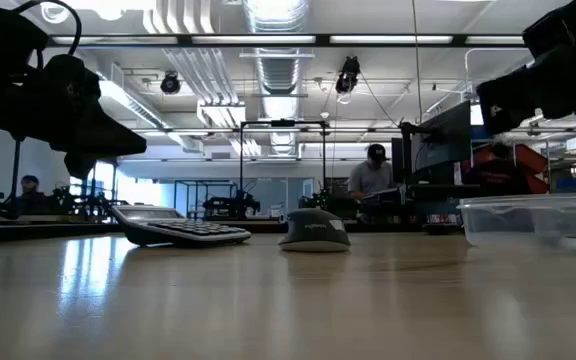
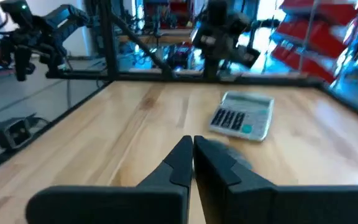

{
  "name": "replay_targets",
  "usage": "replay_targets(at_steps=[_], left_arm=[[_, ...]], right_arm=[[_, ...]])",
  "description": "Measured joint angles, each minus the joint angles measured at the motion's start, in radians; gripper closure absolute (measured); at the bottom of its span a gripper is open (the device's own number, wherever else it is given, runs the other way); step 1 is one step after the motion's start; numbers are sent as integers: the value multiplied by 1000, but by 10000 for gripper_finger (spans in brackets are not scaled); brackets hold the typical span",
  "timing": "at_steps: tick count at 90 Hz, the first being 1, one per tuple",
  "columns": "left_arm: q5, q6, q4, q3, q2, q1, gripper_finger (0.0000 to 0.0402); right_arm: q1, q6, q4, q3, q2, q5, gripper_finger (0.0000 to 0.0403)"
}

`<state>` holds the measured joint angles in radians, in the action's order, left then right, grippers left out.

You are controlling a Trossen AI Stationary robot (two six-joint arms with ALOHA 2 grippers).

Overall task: Insert battery
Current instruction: Insert the brown battery into the calculator battery compartment

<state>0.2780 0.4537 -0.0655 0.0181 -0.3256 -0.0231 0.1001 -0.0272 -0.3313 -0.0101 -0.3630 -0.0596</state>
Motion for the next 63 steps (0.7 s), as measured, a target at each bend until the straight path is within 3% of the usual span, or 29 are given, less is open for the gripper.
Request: replay_targets(at_steps=[13,35,63], left_arm=[[1,-13,-2,0,0,0,372],[18,59,-83,1,0,-1,372],[39,38,-180,1,-11,0,372]], right_arm=[[0,122,-10,0,0,0,403],[0,696,-43,-1,0,38,403],[0,847,-50,-2,-7,227,403]])
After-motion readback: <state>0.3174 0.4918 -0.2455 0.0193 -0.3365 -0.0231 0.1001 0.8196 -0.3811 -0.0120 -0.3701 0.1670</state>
